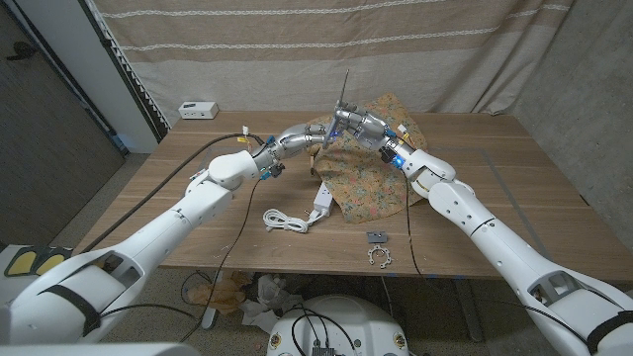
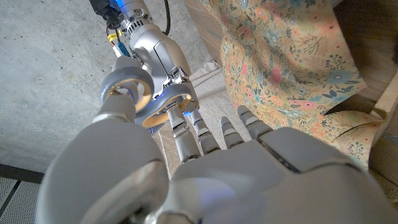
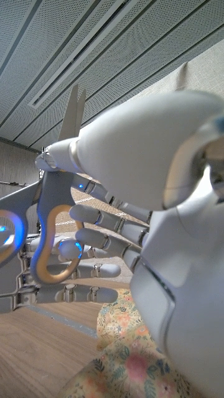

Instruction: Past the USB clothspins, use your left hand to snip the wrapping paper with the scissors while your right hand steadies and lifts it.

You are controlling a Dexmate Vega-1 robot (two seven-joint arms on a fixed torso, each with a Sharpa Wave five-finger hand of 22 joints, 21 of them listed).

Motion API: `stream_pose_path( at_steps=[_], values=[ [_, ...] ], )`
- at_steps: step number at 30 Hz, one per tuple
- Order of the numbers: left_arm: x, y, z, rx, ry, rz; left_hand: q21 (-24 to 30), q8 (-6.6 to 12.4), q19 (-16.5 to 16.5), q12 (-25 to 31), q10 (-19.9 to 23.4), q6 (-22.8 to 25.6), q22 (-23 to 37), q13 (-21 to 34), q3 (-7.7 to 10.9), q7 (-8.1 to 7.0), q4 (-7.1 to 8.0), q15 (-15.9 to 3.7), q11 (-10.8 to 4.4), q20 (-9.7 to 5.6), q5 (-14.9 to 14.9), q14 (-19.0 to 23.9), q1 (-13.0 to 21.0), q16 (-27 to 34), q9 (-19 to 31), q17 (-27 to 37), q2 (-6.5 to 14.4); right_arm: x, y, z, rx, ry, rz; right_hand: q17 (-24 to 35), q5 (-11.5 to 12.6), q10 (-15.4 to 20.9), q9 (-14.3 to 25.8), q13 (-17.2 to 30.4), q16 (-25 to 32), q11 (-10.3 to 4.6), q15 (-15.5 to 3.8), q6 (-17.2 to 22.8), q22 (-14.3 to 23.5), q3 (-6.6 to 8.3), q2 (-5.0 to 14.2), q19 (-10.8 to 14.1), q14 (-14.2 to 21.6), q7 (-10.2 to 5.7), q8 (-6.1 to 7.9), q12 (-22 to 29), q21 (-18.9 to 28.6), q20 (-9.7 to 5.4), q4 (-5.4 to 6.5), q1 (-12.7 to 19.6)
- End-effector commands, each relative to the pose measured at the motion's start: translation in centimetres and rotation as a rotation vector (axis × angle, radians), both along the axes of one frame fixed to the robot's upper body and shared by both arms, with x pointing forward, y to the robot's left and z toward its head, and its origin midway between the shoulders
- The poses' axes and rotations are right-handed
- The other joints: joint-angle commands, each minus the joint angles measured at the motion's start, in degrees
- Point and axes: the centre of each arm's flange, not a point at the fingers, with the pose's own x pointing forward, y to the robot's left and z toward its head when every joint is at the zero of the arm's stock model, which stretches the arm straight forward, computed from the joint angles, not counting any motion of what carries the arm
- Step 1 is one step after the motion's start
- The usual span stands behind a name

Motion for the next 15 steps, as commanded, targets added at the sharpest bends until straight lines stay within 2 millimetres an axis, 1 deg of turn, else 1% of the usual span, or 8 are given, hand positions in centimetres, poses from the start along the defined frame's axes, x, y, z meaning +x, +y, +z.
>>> stream_pose_path(
  at_steps=[1, 2, 4, 5, 7, 12, 13, 15],
  values=[
    [-0.46, -0.42, -0.2, -0.025, -0.004, 0.011, 0.2, 0.04, -0.1, 0.1, 0.2, 0.0, 0.3, 0.3, 0.19, -0.03, 0.35, -2.66, 0.17, 0.08, -0.2, -0.4, 0.4, 0.5, 0.0, 0.3, 0.1, -0.14, 0.0, -0.25, -0.008, -0.008, -0.018, 0.0, 0.2, 9.6, 0.3, 1.9, -0.1, -0.22, -9.69, 0.2, 0.0, 0.87, 1.64, 0.5, 0.6, -0.09, 0.33, 0.1, 0.4, -9.41, 0.43, 1.5],
    [-0.48, -0.4, -0.23, -0.027, -0.003, 0.013, 0.2, 0.15, 0.0, 0.2, 0.4, 0.3, 0.3, 0.3, 0.2, -0.1, 0.41, -2.82, 0.14, -0.01, -0.3, -0.2, 0.4, 0.6, 0.0, 0.3, 0.1, -0.14, 0.0, -0.27, -0.008, -0.008, -0.018, -0.1, 0.2, 9.6, 0.3, 1.9, -0.2, -0.29, -9.69, 0.2, -0.1, 0.87, 1.64, 0.5, 0.5, -0.18, 0.32, 0.1, 0.4, -9.41, 0.44, 1.5],
    [-0.53, -0.41, -0.26, -0.033, -0.006, 0.021, 0.6, 0.72, 0.7, 0.5, 0.9, 1.8, 0.3, 0.3, 0.27, 0.5, 0.6, -3.12, 0.21, -0.79, -0.5, 0.4, 0.3, 0.9, -0.1, 0.4, 0.4, -0.13, 0.01, -0.31, -0.009, -0.009, -0.022, -0.1, 0.2, 9.6, 0.3, 1.9, -0.2, -0.25, -9.7, 0.2, -0.1, 0.86, 1.62, 0.5, 0.5, -0.06, 0.29, 0.1, 0.4, -9.4, 0.44, 1.5],
    [-0.56, -0.43, -0.27, -0.038, -0.006, 0.023, 0.8, 0.81, 1.1, 0.6, 1.2, 2.1, 0.4, 0.3, 0.29, 0.46, 0.63, -3.16, 0.08, -1.01, -0.5, 0.4, 0.3, 0.9, -0.1, 0.4, 0.4, -0.12, 0.02, -0.31, -0.007, -0.006, -0.024, -0.1, 0.2, 9.6, 0.3, 1.9, -0.1, -0.23, -9.7, 0.2, -0.1, 0.85, 1.61, 0.5, 0.6, -0.05, 0.29, 0.1, 0.4, -9.4, 0.44, 1.5],
    [-0.65, -0.48, -0.33, -0.054, -0.011, 0.036, 0.9, 1.22, 1.4, 0.9, 1.7, 3.0, 0.4, 0.4, 0.39, 1.08, 0.67, -3.2, 0.0, -1.23, -0.6, 0.5, 0.4, 0.9, -0.1, 0.4, 0.6, -0.07, 0.04, -0.32, -0.007, -0.006, -0.027, 0.0, 0.2, 9.7, 0.3, 1.9, -0.1, -0.3, -9.7, 0.2, -0.3, 0.86, 1.62, 0.5, 0.6, 0.01, 0.31, 0.1, 0.4, -9.39, 0.45, 1.5],
    [-0.73, -0.66, -0.47, -0.069, -0.009, 0.047, 1.0, 2.25, 1.6, 1.0, 1.8, 5.5, 0.5, 0.4, 1.01, 0.89, 0.55, -3.72, -0.41, -1.65, -0.8, 0.8, 1.2, 1.1, 0.1, 0.5, 1.3, 0.09, 0.04, -0.43, -0.001, 0.005, -0.034, -0.1, 0.2, 9.6, 0.3, 1.9, -0.2, -0.41, -9.71, 0.3, -0.4, 0.85, 1.59, 0.5, 0.6, -0.09, 0.3, 0.0, 0.3, -9.39, 0.45, 1.5],
    [-0.75, -0.74, -0.51, -0.073, -0.006, 0.052, 1.0, 2.63, 1.6, 1.0, 1.8, 6.4, 0.5, 0.4, 1.4, 1.01, 0.46, -3.81, -0.42, -1.71, -1.0, 0.9, 1.7, 1.1, 0.2, 0.5, 1.7, 0.1, 0.02, -0.45, 0.0, 0.004, -0.037, -0.1, 0.2, 9.6, 0.3, 1.9, -0.2, -0.25, -9.7, 0.4, -0.4, 0.86, 1.6, 0.5, 0.6, -0.06, 0.3, 0.0, 0.3, -9.39, 0.46, 1.5],
    [-0.77, -0.91, -0.69, -0.09, -0.001, 0.057, 1.1, 3.11, 1.9, 1.1, 2.0, 7.5, 0.5, 0.5, 1.99, 0.73, 0.33, -4.19, -0.65, -2.11, -1.2, 1.3, 2.5, 1.3, 0.3, 0.5, 2.3, 0.09, -0.03, -0.49, 0.002, 0.003, -0.04, -0.1, 0.2, 9.6, 0.3, 1.9, -0.2, -0.29, -9.7, 0.4, -0.5, 0.86, 1.59, 0.5, 0.6, -0.07, 0.26, 0.0, 0.3, -9.38, 0.47, 1.5]
  ],
)
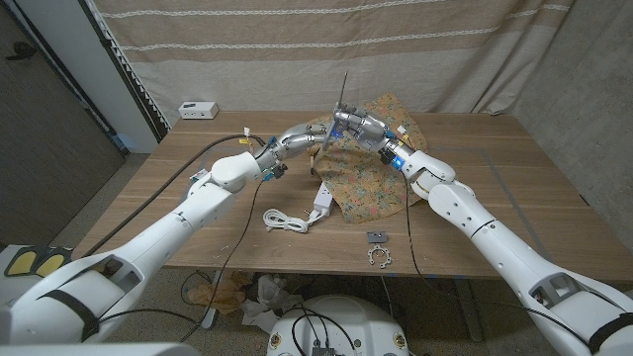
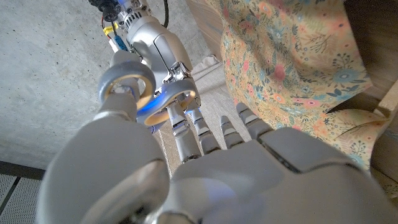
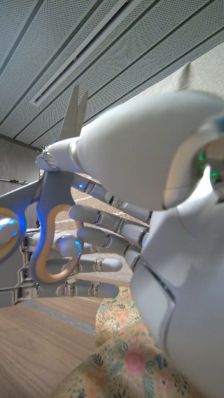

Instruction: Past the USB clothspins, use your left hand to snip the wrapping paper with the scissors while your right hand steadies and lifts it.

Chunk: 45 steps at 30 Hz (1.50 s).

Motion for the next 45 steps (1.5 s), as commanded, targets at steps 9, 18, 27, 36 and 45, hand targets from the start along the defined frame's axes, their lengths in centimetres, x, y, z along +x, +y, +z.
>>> stream_pose_path(
  at_steps=[9, 18, 27, 36, 45],
  values=[
    [-0.5, -1.0, -0.7, -0.109, 0.007, 0.085, 1.2, 5.37, 2.0, 1.1, 2.1, 12.6, 0.3, 0.4, 4.04, 1.68, -0.47, -5.87, -0.47, -1.73, -2.9, 2.9, 4.9, 1.0, 1.1, 0.4, 2.3, 0.1, -0.3, -0.3, 0.015, 0.004, -0.033, 0.3, 0.3, 9.6, 0.1, 2.0, -0.4, -0.3, -9.83, 0.5, -0.2, 0.86, 1.56, 0.3, 0.2, -0.15, 0.24, 0.2, 0.3, -9.38, 0.46, 1.5],
    [-0.5, -1.2, -0.8, -0.154, 0.016, 0.108, 1.6, 8.64, 3.4, 2.0, 4.5, 19.6, 0.4, 0.6, 6.83, 3.0, -0.47, -6.57, -0.44, -2.41, -4.3, 5.0, 8.0, 1.5, 1.7, 0.5, 3.9, -0.1, -0.6, -0.3, 0.019, -0.005, -0.044, 0.1, 0.4, 9.8, -0.1, 1.9, -0.7, -0.35, -9.84, 0.5, -0.4, 0.87, 1.54, 0.3, 0.1, -0.21, 0.02, 0.1, 0.3, -9.37, 0.48, 1.5],
    [-0.6, -1.4, -0.7, -0.179, 0.01, 0.135, 2.1, 10.74, 4.7, 2.3, 6.0, 20.5, 0.6, 0.9, 8.72, 2.84, -0.27, -7.46, -0.53, -3.06, -4.7, 6.6, 9.4, 1.9, 3.7, 0.8, 5.0, -0.1, -0.6, -0.3, 0.019, -0.005, -0.044, 0.2, 0.4, 9.7, -0.2, 2.0, -0.7, -0.33, -9.85, 0.7, -0.6, 0.86, 1.51, 0.2, 0.3, -0.14, -0.05, 0.0, 0.3, -9.37, 0.5, 1.4],
    [-0.8, -1.7, -0.7, -0.171, 0.026, 0.162, 2.3, 15.11, 4.9, 1.8, 6.0, 13.4, 0.9, 1.8, 10.0, 3.54, 2.29, -7.8, -0.55, -4.14, -3.1, 6.4, 5.4, 1.7, 12.5, 1.7, 8.2, 0.0, -0.7, -0.3, 0.023, 0.003, -0.047, 0.1, 0.4, 9.8, -0.2, 1.9, -0.9, -0.36, -9.85, 0.7, -0.8, 0.88, 1.51, 0.3, 0.3, -0.26, -0.15, -0.1, 0.3, -9.37, 0.5, 1.4],
    [-0.9, -1.9, -0.5, -0.13, 0.034, 0.15, 2.1, 23.36, 3.3, -0.8, 1.3, -6.7, 0.9, 4.0, 11.19, 2.5, 5.44, -6.11, -0.45, -4.58, -2.6, 3.1, -2.1, 0.6, 31.6, 2.5, 14.7, 0.0, -0.8, -0.5, 0.02, 0.008, -0.049, -0.1, 0.3, 9.8, -0.2, 2.0, -1.0, -0.39, -9.83, 0.8, -1.0, 0.91, 1.59, 0.1, 0.2, -0.23, -0.16, -0.2, 0.3, -9.39, 0.54, 1.4]
  ],
)
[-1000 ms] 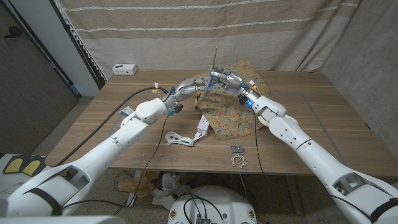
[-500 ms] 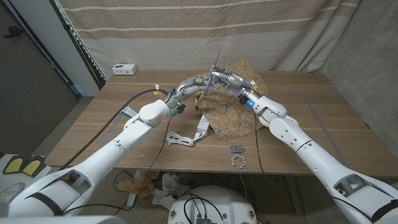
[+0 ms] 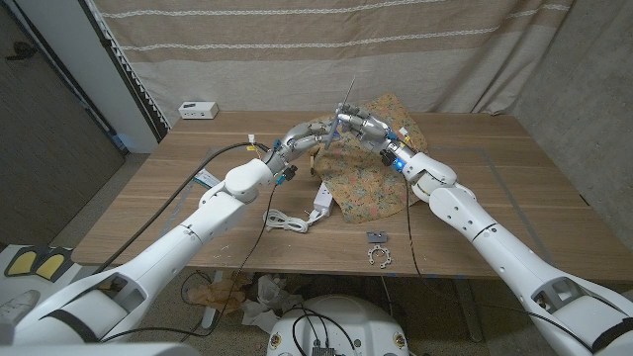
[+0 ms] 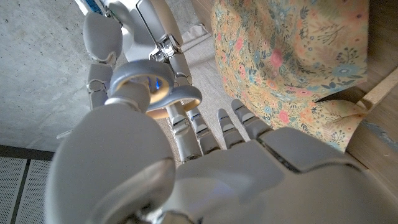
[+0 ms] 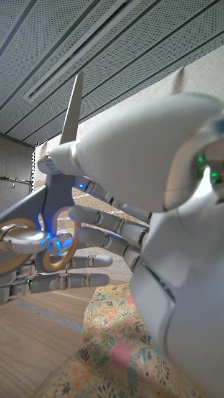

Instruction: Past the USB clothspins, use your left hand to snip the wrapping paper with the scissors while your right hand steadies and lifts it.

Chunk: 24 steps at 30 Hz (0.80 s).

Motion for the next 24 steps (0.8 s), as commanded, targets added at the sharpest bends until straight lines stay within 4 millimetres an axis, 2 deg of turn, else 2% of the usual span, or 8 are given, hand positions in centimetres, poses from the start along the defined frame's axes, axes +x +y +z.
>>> stream_pose_path(
  at_steps=[1, 4, 7, 8, 9, 12, 13, 24],
  values=[
    [-0.18, -0.39, 0.13, 0.037, 0.012, -0.004, -0.1, 3.55, -1.2, -0.7, -2.0, -7.9, 0.1, 1.2, 1.44, 0.58, 2.55, -5.74, 0.3, -0.76, -0.1, -1.6, -5.4, -0.4, 7.8, 0.3, 4.1, 0.06, -0.01, -0.25, -0.005, 0.008, 0.001, 0.1, 0.1, 9.8, 0.4, 9.3, -0.2, -0.39, -9.82, 0.6, 0.0, 0.88, 0.72, 0.1, 0.2, 0.16, 0.18, 0.4, 0.3, -9.39, 0.52, 0.0],
    [-0.21, -0.42, 0.2, 0.051, 0.008, -0.003, -0.2, 4.57, -1.4, -0.7, -2.4, -11.9, -0.1, 1.5, 1.63, 0.8, 3.12, -5.54, 0.41, -0.78, -0.4, -2.3, -6.5, -0.6, 10.8, 0.3, 5.1, 0.09, 0.02, -0.32, -0.002, 0.017, 0.004, -0.1, 0.1, 9.8, 0.4, 9.3, -0.3, -0.42, -9.81, 0.6, 0.0, 0.88, 0.77, 0.0, 0.1, 0.14, 0.14, 0.4, 0.3, -9.39, 0.57, -0.1],
    [-0.2, -0.49, 0.3, 0.07, 0.006, -0.012, -0.4, 5.67, -1.9, -0.7, -2.5, -15.9, -0.2, 1.8, 2.0, 1.2, 3.77, -4.72, 1.3, -0.75, -0.7, -2.7, -7.4, -0.7, 14.0, -0.1, 6.0, 0.09, 0.02, -0.34, -0.003, 0.019, 0.004, -0.1, 0.1, 9.9, 0.4, 9.3, -0.3, -0.49, -9.82, 0.6, -0.1, 0.86, 0.73, 0.0, 0.2, 0.11, 0.12, 0.3, 0.3, -9.39, 0.56, -0.1],
    [-0.21, -0.53, 0.33, 0.078, 0.003, -0.018, -0.5, 6.02, -2.0, -0.6, -2.2, -17.0, -0.3, 1.9, 2.2, 1.28, 3.98, -4.53, 1.04, -0.77, -0.8, -2.9, -7.6, -0.8, 14.9, -0.2, 6.3, 0.09, 0.02, -0.34, -0.002, 0.021, 0.003, -0.2, 0.1, 9.8, 0.4, 9.3, -0.4, -0.44, -9.82, 0.6, -0.1, 0.86, 0.74, 0.0, 0.1, 0.12, 0.11, 0.3, 0.3, -9.39, 0.56, -0.1],
    [-0.21, -0.57, 0.38, 0.083, 0.001, -0.022, -0.5, 6.44, -2.1, -0.3, -1.5, -18.1, -0.3, 1.9, 2.53, 1.61, 4.28, -4.39, 1.5, -0.36, -0.9, -2.9, -7.8, -0.8, 16.0, -0.4, 6.7, 0.07, 0.01, -0.36, -0.005, 0.018, 0.003, -0.2, 0.1, 9.8, 0.4, 9.3, -0.3, -0.44, -9.82, 0.6, -0.2, 0.86, 0.75, 0.0, 0.2, 0.1, 0.1, 0.3, 0.3, -9.39, 0.58, -0.1],
    [-0.27, -0.63, 0.44, 0.1, -0.005, -0.017, -0.7, 7.24, -2.5, 0.2, 0.0, -18.9, -0.4, 2.0, 2.88, 2.03, 4.6, -4.64, 1.46, -0.94, -1.1, -3.0, -8.1, -0.9, 17.3, -0.6, 6.8, 0.07, 0.03, -0.4, -0.006, 0.019, 0.003, -0.2, 0.0, 9.9, 0.5, 9.3, -0.3, -0.5, -9.82, 0.5, -0.2, 0.86, 0.71, 0.0, 0.2, 0.12, 0.1, 0.3, 0.4, -9.39, 0.55, -0.1],
    [-0.31, -0.64, 0.49, 0.102, -0.006, -0.017, -0.8, 7.47, -2.6, 0.3, 0.4, -19.4, -0.4, 2.1, 3.02, 2.05, 4.75, -4.66, 0.95, -1.0, -1.3, -3.0, -8.2, -0.9, 17.9, -0.7, 6.9, 0.07, 0.04, -0.41, -0.005, 0.022, 0.005, -0.3, 0.0, 9.9, 0.5, 9.3, -0.3, -0.42, -9.82, 0.5, -0.2, 0.86, 0.71, 0.0, 0.1, 0.08, 0.07, 0.3, 0.4, -9.39, 0.55, -0.1],
    [-0.42, -0.5, 0.48, 0.089, -0.008, -0.017, -1.1, 8.79, -3.1, 0.0, 0.2, -21.1, -0.6, 2.3, 4.05, 2.41, 5.41, -4.85, 0.7, -1.61, -1.7, -4.1, -8.5, -1.2, 20.3, -1.1, 7.2, -0.03, 0.17, -0.42, -0.013, 0.02, 0.006, -0.4, 0.0, 9.6, 0.9, 9.5, -0.4, -0.68, -9.79, -0.1, -0.5, 0.91, 0.91, -0.3, 0.0, -0.09, -0.04, 0.2, 0.3, -9.37, 0.64, -0.2]
  ],
)
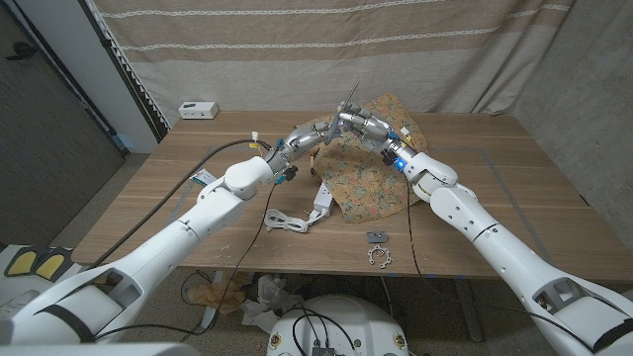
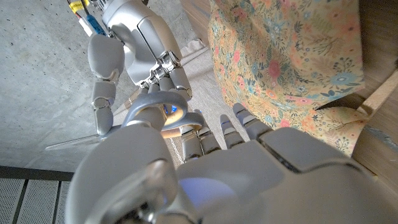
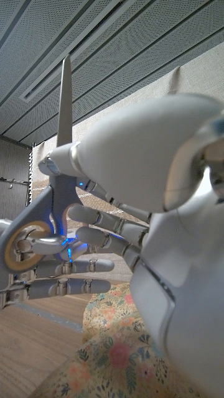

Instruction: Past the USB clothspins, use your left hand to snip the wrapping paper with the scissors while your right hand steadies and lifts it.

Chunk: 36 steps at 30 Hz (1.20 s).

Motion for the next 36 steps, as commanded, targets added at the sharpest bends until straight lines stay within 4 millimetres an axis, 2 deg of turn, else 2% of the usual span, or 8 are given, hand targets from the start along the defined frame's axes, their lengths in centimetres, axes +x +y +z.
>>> stream_pose_path(
  at_steps=[1, 14, 16, 22, 25, 29, 31, 36],
  values=[
    [-0.2, 0.0, 0.14, 0.005, -0.006, -0.005, -0.2, 0.87, -0.3, -0.1, 1.1, -0.3, 0.1, 0.3, 1.86, -0.03, 1.77, -5.17, -1.16, -1.62, -0.2, -0.5, -0.3, -0.2, 0.9, -0.1, 0.2, -0.05, 0.13, -0.15, -0.009, 0.005, 0.0, 0.0, 0.4, 9.5, 0.9, 16.9, -0.1, -0.67, -9.78, -0.4, 0.0, 0.39, 0.91, -0.4, -0.2, -0.14, -0.04, 0.3, 0.3, -9.37, 0.14, -0.3],
    [-0.43, 0.18, -0.08, -0.007, -0.009, -0.005, -0.4, 3.71, -0.5, -0.4, 0.8, 0.2, -0.1, 0.5, 2.98, -0.6, 1.49, -5.57, -1.78, -2.21, -0.4, -1.4, -0.5, -0.4, 4.0, -0.8, -0.6, -0.15, 0.3, -0.23, -0.041, 0.003, 0.012, -1.1, 0.1, 9.3, 1.9, 17.2, -1.0, -0.87, -9.79, -1.6, -0.3, 0.43, 1.24, -1.5, -1.7, -0.58, -0.08, 0.3, 0.2, -9.04, 0.37, -0.6],
    [-0.45, 0.18, -0.11, -0.008, -0.009, -0.007, -0.4, 3.88, -0.5, -0.5, 0.7, 0.2, -0.1, 0.5, 3.07, -0.71, 1.46, -5.58, -1.84, -2.2, -0.4, -1.5, -0.5, -0.4, 4.1, -0.8, -0.6, -0.15, 0.34, -0.29, -0.054, -0.004, 0.017, -2.1, -0.3, 7.5, 2.2, 17.6, -2.0, -0.67, -9.78, -3.1, -0.8, 0.08, 1.1, -2.3, -2.9, -0.27, -0.53, -0.2, 0.0, -8.03, 0.87, -1.6],
    [-0.47, 0.22, -0.29, -0.014, -0.005, -0.011, -0.4, 4.05, -0.6, -0.6, 0.7, 0.3, -0.1, 0.6, 3.43, -0.68, 1.39, -5.43, -1.89, -2.12, -0.5, -1.6, -0.6, -0.4, 4.0, -0.9, -0.7, -0.13, 0.35, -0.42, -0.073, -0.002, 0.027, -3.0, -0.6, 4.1, 2.5, 18.5, -3.8, -0.41, -9.77, -5.4, -2.3, -0.87, 0.39, -3.9, -5.6, -0.06, -1.36, -0.9, -1.0, -7.37, 1.84, -4.1],
    [-0.47, 0.28, -0.36, -0.014, -0.004, -0.01, -0.4, 4.14, -0.6, -0.5, 0.8, 0.4, -0.1, 0.6, 3.59, -0.79, 1.36, -5.45, -1.82, -2.13, -0.5, -1.6, -0.7, -0.4, 3.9, -1.0, -0.7, -0.12, 0.3, -0.43, -0.082, -0.016, 0.026, -3.2, -0.6, 1.4, 2.5, 18.9, -5.1, -0.14, -9.66, -7.8, -3.2, -1.77, -0.18, -4.7, -7.1, 0.36, -2.44, -1.6, -1.5, -6.9, 2.83, -6.4],
    [-0.51, 0.37, -0.49, -0.018, -0.001, -0.008, -0.5, 4.31, -0.6, -0.6, 0.9, 0.4, -0.1, 0.6, 3.84, -0.85, 1.3, -5.39, -1.73, -2.11, -0.5, -1.6, -0.8, -0.3, 3.8, -1.1, -0.8, 0.03, 0.26, -0.53, -0.082, -0.021, 0.05, -2.2, 0.8, -7.4, 2.6, 20.4, -6.6, 1.08, -9.27, -16.1, -6.3, -6.0, -2.78, -6.3, -12.6, 1.11, -6.09, -4.0, -2.3, -6.14, 6.73, -16.0],
    [-0.52, 0.43, -0.54, -0.021, 0.001, -0.007, -0.5, 4.26, -0.6, -0.5, 1.0, 0.5, -0.1, 0.6, 3.91, -1.03, 1.27, -5.45, -1.79, -2.03, -0.5, -1.5, -0.9, -0.3, 3.6, -1.1, -0.8, 0.04, 0.19, -0.53, -0.084, -0.028, 0.049, -2.3, 2.1, -10.7, 2.8, 21.1, -6.5, 1.21, -9.11, -20.1, -7.8, -7.41, -3.52, -7.0, -14.5, 1.77, -7.2, -4.6, -2.7, -5.62, 7.72, -19.0],
    [-0.57, 0.6, -0.7, -0.026, 0.003, -0.004, -0.5, 4.49, -0.5, -0.5, 1.2, 0.6, -0.1, 0.7, 4.24, -1.06, 1.14, -5.42, -1.88, -2.0, -0.5, -1.5, -1.1, -0.2, 3.5, -1.2, -1.0, 0.16, -0.06, -0.55, -0.074, -0.032, 0.038, -2.2, 3.2, -14.7, 3.0, 22.0, -6.0, 1.51, -8.7, -26.5, -9.3, -9.32, -4.8, -8.5, -17.1, 2.39, -8.21, -5.3, -3.3, -4.63, 8.89, -22.9]
  ],
)
